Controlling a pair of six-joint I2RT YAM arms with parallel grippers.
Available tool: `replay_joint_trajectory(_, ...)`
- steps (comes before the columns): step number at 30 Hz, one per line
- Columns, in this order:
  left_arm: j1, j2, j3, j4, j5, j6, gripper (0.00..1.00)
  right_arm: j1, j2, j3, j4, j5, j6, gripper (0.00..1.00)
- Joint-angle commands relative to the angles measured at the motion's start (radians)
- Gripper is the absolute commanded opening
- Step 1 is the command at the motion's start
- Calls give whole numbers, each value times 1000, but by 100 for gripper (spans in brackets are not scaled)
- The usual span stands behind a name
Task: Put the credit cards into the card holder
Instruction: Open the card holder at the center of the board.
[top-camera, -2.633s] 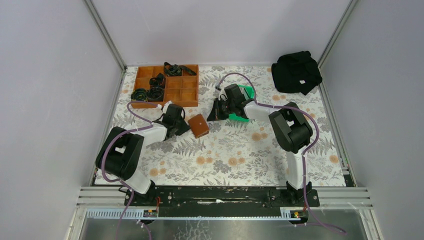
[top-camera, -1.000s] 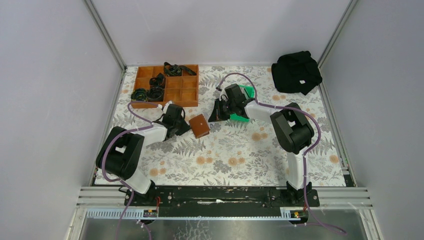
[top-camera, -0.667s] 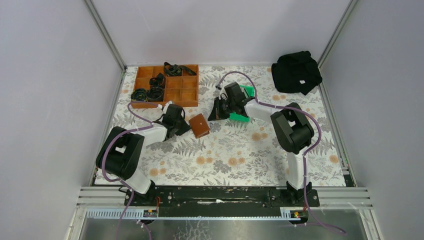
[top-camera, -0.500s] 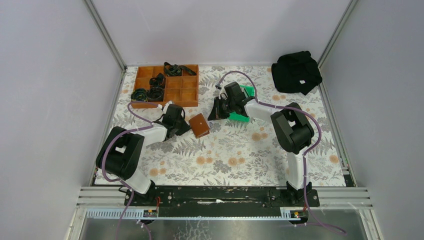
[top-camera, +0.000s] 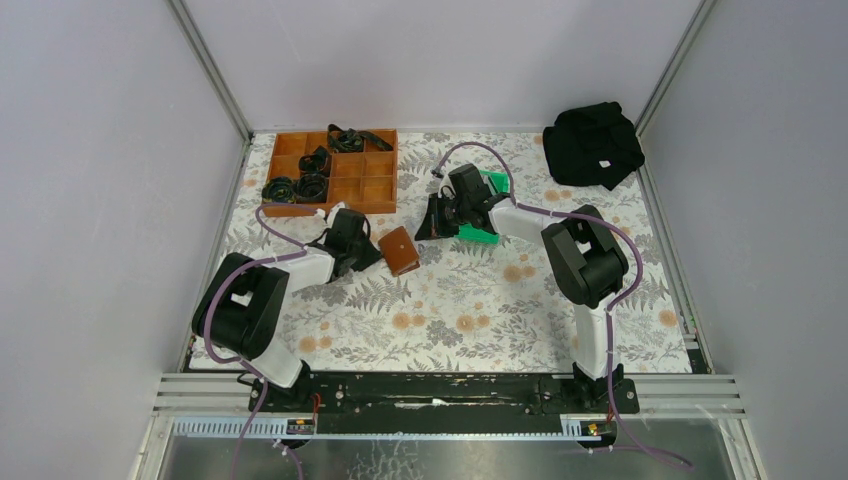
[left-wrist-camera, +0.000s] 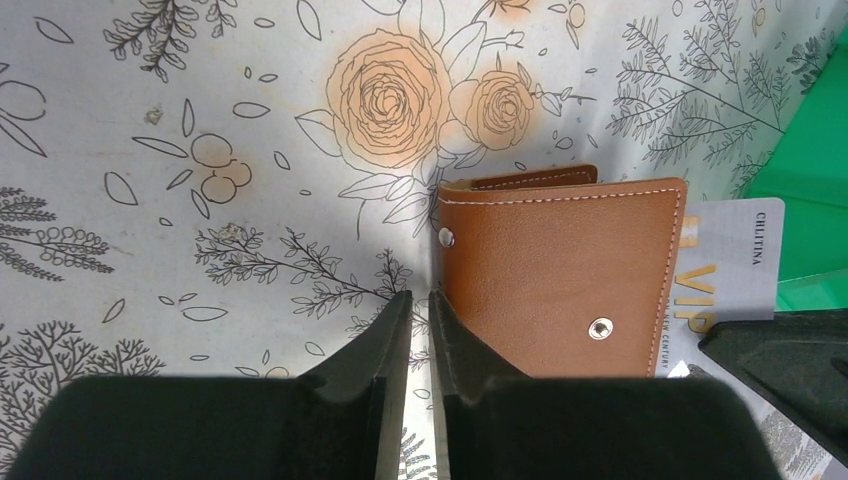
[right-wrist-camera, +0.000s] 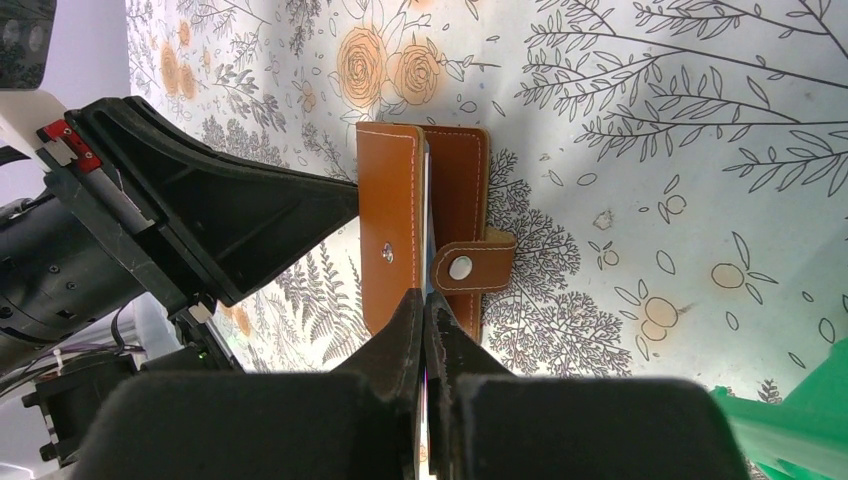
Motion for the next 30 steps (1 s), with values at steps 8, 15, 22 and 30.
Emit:
replay_joint_trajectory(8, -21, 49, -46, -96, 26, 19, 19, -4, -69, 11, 15, 4, 16, 0)
replay_joint_trajectory(15, -21, 51, -41, -100, 26, 26, 19, -5, -79, 20, -14, 24, 1, 0)
replay_joint_trajectory(22, -22, 54, -34, -106, 23, 31, 19, -5, -80, 22, -27, 31, -5, 0)
replay_joint_trajectory(30, -21, 66, -28, -105, 24, 34, 19, -5, -80, 23, -30, 30, -9, 0)
